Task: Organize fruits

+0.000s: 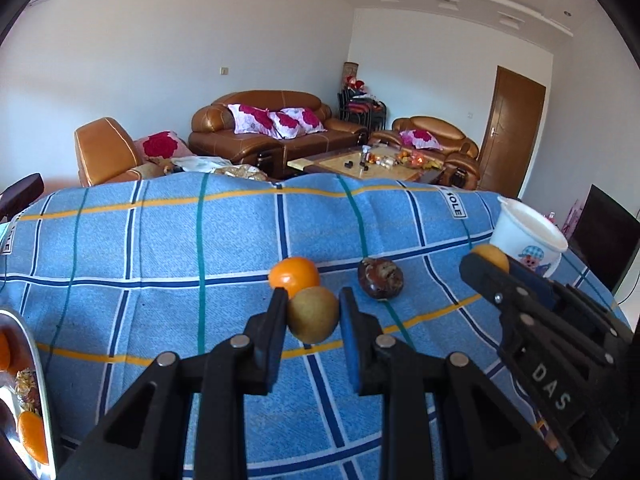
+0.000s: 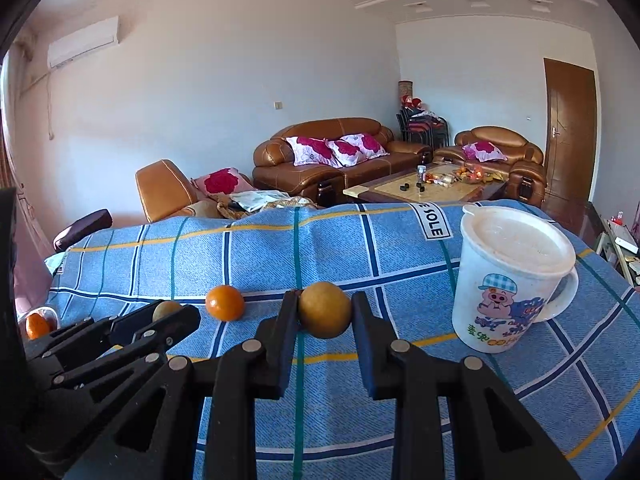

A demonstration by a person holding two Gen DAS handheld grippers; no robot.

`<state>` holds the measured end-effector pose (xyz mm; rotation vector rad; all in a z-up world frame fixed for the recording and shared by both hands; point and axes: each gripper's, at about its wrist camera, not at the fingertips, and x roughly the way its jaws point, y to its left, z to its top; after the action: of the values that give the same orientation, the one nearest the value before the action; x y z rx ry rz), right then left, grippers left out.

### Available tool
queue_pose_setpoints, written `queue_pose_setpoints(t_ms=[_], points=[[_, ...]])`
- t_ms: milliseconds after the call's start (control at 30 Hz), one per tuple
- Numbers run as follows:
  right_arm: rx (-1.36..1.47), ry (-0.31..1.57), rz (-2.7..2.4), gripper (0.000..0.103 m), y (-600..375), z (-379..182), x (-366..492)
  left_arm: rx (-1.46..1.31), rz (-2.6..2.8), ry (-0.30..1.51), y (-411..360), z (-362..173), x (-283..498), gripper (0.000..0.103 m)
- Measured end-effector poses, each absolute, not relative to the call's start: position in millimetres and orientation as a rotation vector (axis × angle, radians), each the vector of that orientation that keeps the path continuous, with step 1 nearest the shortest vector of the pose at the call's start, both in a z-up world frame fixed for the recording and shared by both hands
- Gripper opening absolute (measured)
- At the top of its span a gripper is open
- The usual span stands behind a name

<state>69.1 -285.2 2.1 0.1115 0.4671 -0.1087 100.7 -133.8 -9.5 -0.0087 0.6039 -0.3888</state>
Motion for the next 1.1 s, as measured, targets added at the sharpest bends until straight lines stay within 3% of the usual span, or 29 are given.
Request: queue_pose_setpoints(t_ms=[433,833,1100], points=[[0.074,0.351,0.024,0.029,-260,9,50,-0.031,-0.313,0.519,-71,1,59,0.027],[0.053,0.337,-0.109,0.029,-261,10,39,0.143,-0.246,0.383,-86,7,28,0.027],[0.042,0.33,-0.177,0.029,-255,12,15,0.137,-0.25,0.384,-82,8,23,0.027]])
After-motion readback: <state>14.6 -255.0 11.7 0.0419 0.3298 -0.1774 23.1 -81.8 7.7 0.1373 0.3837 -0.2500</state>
